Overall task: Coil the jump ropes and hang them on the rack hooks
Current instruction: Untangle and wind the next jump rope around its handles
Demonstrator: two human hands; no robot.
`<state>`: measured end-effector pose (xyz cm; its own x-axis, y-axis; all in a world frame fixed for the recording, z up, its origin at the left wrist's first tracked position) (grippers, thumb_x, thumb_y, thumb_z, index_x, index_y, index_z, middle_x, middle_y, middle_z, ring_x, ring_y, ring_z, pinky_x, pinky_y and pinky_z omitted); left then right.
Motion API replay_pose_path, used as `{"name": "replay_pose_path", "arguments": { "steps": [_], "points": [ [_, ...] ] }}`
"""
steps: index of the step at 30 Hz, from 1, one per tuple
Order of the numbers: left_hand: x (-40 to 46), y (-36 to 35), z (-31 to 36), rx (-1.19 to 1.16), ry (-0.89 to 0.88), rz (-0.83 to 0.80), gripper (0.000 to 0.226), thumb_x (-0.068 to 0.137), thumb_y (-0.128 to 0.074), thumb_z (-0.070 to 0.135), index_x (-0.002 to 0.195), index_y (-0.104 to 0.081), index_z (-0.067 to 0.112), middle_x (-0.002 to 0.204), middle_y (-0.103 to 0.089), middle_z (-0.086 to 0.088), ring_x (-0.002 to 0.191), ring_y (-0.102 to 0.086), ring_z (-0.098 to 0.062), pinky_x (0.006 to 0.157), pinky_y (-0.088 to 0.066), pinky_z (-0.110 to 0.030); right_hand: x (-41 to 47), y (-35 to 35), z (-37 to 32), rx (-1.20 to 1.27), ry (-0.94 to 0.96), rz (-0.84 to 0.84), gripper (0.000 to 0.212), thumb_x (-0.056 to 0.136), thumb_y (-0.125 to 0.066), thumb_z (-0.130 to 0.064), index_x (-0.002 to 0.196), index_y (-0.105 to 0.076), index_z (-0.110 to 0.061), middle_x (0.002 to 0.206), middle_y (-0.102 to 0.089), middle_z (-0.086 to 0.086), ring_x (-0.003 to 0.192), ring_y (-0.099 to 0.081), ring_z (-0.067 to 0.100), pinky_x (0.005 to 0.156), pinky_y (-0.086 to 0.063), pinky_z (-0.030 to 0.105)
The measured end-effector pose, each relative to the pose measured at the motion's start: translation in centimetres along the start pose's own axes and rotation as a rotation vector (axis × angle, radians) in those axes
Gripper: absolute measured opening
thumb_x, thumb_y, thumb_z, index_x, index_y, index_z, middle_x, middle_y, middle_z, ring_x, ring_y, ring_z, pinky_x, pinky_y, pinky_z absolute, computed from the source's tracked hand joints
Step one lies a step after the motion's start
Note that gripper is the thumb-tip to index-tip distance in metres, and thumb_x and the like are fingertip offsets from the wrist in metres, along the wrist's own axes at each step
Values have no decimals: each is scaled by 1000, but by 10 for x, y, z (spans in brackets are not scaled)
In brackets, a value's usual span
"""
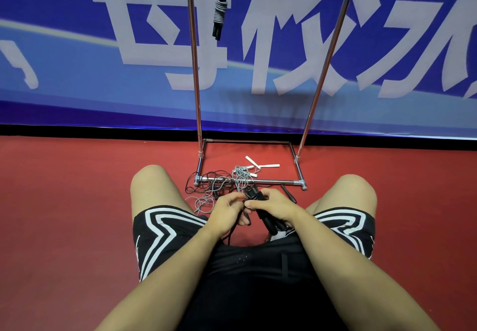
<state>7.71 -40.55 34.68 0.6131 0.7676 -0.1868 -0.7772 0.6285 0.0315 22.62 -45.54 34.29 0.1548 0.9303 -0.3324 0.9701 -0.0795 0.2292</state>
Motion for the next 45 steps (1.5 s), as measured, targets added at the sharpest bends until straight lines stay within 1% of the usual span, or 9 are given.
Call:
{"name": "replay_pose_path", "arguments": {
  "steps": [3,8,16,23,27,31,35,41,45],
  "points": [
    [2,0,-10,-1,135,-14,20,105,-40,9,110,-59,5,71,-69,-15,47,-60,-25,47,-47,-27,-2,1,-3,-8,2,13,55,78,-87,-38,112,-67,0,96,-77,16,82,-71,22,88,-57,45],
    [-1,-14,-24,112,294,-207,51,109,-27,29,84,-64,5,69,-73,-14,59,-68,-25,56,-47,-26,-6,7,-10,157,29,54,36,88,-81,-18,111,-62,1,99,-77,21,90,-75,29,88,-60,39],
    [-2,-2,-4,62,37,-56,25,106,-54,26,88,-64,11,76,-73,-8,56,-65,-16,50,-44,-22,-11,14,-14,225,15,128,34,90,-79,-14,114,-56,-8,98,-77,19,89,-74,34,92,-57,50],
    [1,11,6,102,-162,127,16,99,-67,20,85,-75,15,66,-68,3,62,-61,-9,65,-47,-19,-13,8,-20,226,86,96,15,89,-79,-14,96,-66,-11,79,-66,7,67,-58,18,68,-49,35],
    [2,15,6,194,-170,193,23,101,-61,18,87,-78,20,89,-77,10,89,-68,2,82,-45,-9,-11,2,-17,388,-50,50,30,94,-71,-35,102,-67,-7,89,-67,10,72,-62,18,75,-52,36],
    [8,22,-2,307,-124,274,24,103,-58,31,88,-76,25,79,-71,18,79,-62,3,72,-41,-14,-12,-4,-11,547,-146,-44,22,105,-49,-17,113,-61,-1,101,-67,14,82,-63,22,85,-57,44],
    [9,27,-5,345,-132,325,29,100,-61,30,73,-70,27,67,-67,16,68,-58,-3,66,-39,-20,-12,-5,-12,439,-101,-59,21,100,-61,-7,119,-64,2,103,-69,14,94,-65,25,102,-53,54],
    [10,20,-4,280,-170,230,25,101,-60,26,83,-77,21,80,-75,11,78,-65,0,86,-51,-31,-16,3,-18,254,-44,-29,10,91,-76,-14,100,-75,-8,74,-73,-2,65,-67,9,58,-54,24],
    [10,15,-5,236,-174,160,30,103,-52,15,89,-76,28,82,-75,9,75,-62,-2,91,-51,-37,-14,2,-16,251,-59,-25,27,90,-77,-14,113,-72,0,91,-72,12,72,-67,15,60,-56,30]
  ]
}}
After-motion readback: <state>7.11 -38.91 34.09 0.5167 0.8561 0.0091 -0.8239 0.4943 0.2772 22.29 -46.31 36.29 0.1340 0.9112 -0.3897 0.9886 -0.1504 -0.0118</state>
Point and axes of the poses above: each hand's wrist, its own x-axis towards the middle knuckle, its own y-axis out of the back of the hand, z = x × y, the point moved 6 cm from there along x, towards the middle knuckle
